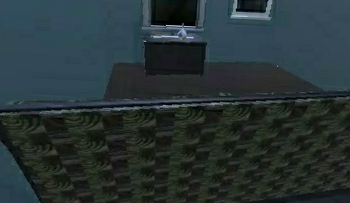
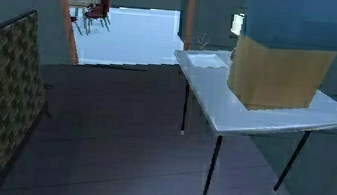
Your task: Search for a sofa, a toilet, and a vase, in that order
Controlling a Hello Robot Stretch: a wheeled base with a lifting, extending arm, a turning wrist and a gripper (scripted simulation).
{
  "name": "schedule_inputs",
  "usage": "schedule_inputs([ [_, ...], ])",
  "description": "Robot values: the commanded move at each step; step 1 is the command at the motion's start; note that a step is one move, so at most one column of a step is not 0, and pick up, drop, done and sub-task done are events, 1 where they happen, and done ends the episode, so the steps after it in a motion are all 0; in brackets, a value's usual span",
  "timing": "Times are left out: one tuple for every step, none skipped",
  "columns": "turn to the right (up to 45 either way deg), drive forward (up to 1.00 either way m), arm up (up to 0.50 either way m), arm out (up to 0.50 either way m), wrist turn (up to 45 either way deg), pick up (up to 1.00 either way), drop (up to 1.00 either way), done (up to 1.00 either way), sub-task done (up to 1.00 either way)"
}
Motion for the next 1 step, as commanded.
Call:
schedule_inputs([
  [21.0, 0.00, 0.00, 0.00, 0.0, 0.00, 0.00, 0.00, 0.00],
])
